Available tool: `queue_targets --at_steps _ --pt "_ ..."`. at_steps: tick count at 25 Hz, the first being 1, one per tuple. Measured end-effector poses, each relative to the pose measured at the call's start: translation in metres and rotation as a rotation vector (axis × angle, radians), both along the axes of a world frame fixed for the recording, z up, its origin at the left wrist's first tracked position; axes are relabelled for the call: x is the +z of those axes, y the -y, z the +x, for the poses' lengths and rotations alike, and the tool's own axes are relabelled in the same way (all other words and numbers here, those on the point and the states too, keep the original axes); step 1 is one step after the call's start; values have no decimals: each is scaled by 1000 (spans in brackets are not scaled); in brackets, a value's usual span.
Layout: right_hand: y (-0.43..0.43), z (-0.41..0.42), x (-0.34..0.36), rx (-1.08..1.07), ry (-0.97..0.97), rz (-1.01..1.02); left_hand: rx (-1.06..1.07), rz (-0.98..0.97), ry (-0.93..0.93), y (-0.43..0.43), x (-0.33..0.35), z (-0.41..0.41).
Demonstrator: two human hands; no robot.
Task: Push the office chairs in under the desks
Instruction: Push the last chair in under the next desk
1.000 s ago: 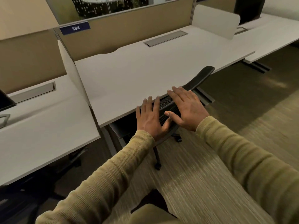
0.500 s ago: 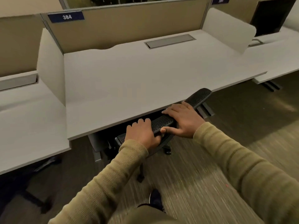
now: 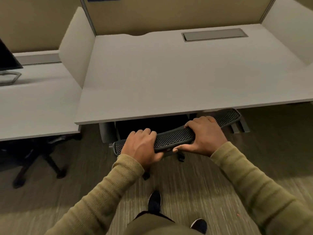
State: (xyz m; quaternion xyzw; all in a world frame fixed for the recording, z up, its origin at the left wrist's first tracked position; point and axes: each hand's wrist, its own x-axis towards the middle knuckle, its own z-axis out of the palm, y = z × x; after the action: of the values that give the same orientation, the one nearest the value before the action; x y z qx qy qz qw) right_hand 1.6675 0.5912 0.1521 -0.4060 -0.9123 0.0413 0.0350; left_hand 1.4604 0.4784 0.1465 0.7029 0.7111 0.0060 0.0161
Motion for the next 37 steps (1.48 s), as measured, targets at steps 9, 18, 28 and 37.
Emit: queue_targets --at_steps 9,18,28,37 --pt "1 50 -4 71 -36 19 -41 95 -6 8 1 39" --pt "-32 154 -9 55 -119 201 -101 160 -8 -28 7 136" --pt "-79 196 -5 0 -79 282 -105 39 6 -92 13 174" --pt "-142 211 -2 -39 14 255 -123 26 25 -163 9 190"
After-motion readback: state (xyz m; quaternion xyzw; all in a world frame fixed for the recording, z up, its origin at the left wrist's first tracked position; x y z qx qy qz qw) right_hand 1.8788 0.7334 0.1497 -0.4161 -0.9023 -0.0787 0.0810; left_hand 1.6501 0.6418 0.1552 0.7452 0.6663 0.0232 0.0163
